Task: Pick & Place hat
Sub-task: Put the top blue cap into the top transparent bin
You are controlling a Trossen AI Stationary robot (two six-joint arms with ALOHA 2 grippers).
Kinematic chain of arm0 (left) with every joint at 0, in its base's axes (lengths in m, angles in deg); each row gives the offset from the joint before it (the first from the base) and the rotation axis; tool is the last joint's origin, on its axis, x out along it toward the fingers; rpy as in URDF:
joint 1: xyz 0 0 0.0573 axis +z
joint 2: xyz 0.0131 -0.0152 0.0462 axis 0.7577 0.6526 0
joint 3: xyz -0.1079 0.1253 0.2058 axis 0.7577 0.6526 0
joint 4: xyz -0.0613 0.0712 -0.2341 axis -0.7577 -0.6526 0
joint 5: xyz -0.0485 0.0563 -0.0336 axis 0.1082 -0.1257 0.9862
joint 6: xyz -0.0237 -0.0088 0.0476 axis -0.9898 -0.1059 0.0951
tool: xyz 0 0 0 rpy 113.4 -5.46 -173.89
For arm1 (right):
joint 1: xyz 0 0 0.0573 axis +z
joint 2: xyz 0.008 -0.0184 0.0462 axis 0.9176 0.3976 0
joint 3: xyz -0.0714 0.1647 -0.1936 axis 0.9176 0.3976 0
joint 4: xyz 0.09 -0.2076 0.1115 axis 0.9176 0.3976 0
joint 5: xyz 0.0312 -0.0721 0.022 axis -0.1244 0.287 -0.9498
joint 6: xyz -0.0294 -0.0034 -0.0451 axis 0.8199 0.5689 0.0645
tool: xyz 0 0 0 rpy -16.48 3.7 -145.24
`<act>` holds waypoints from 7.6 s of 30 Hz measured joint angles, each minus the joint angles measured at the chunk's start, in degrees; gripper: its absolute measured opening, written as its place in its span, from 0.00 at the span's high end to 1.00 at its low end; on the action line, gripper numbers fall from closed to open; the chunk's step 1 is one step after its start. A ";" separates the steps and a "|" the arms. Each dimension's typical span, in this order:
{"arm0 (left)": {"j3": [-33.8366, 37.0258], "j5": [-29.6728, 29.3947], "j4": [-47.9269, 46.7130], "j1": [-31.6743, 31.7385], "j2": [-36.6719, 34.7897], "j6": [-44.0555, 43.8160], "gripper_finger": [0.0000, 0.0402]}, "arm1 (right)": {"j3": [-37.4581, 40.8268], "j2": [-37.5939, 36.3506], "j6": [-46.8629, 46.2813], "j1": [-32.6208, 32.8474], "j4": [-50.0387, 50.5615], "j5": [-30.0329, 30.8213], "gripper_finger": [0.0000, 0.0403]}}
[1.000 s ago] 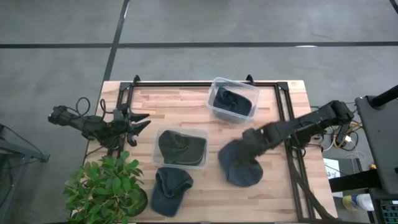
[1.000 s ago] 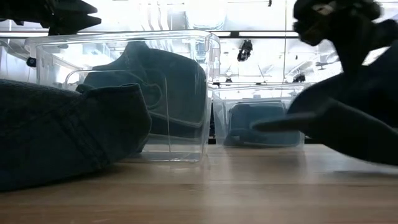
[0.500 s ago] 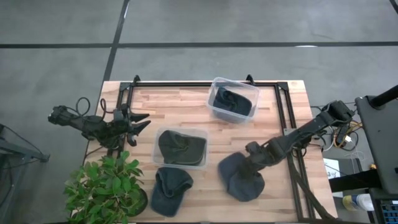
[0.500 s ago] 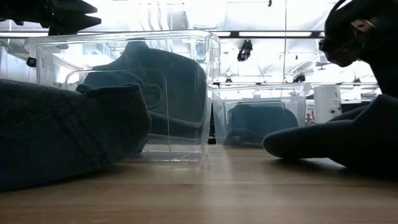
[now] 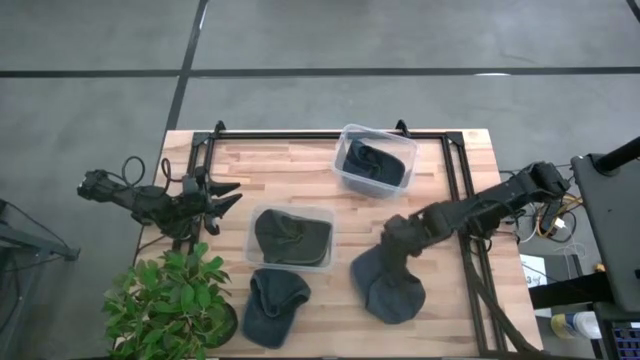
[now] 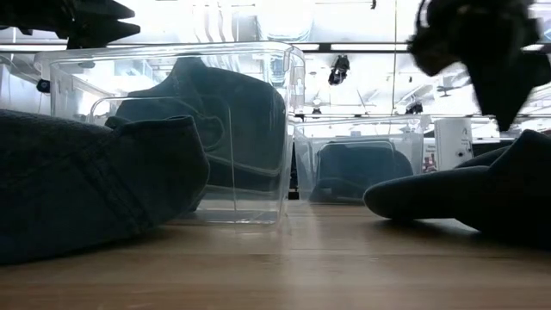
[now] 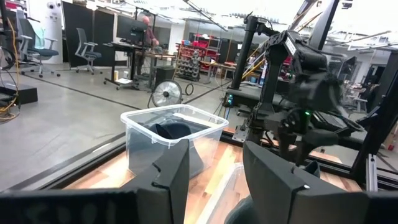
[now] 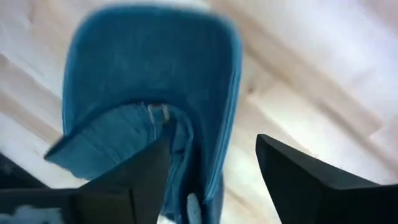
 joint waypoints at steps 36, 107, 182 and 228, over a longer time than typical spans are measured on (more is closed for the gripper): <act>-0.02 0.03 -0.01 0.00 0.63 -0.24 0.65 | 9.15 7.90 12.49 -13.59 -12.00 -14.75 0.61; -0.02 3.83 39.08 0.20 16.01 42.95 0.65 | -49.41 32.11 112.96 -1.29 -70.36 69.16 0.97; -36.64 -18.45 -3.25 2.66 41.14 57.11 0.99 | -76.29 31.43 78.55 -3.67 -2.69 50.05 0.44; -41.38 -17.07 -5.18 4.83 40.38 48.48 0.62 | -76.14 27.48 51.79 -16.93 17.09 52.73 0.98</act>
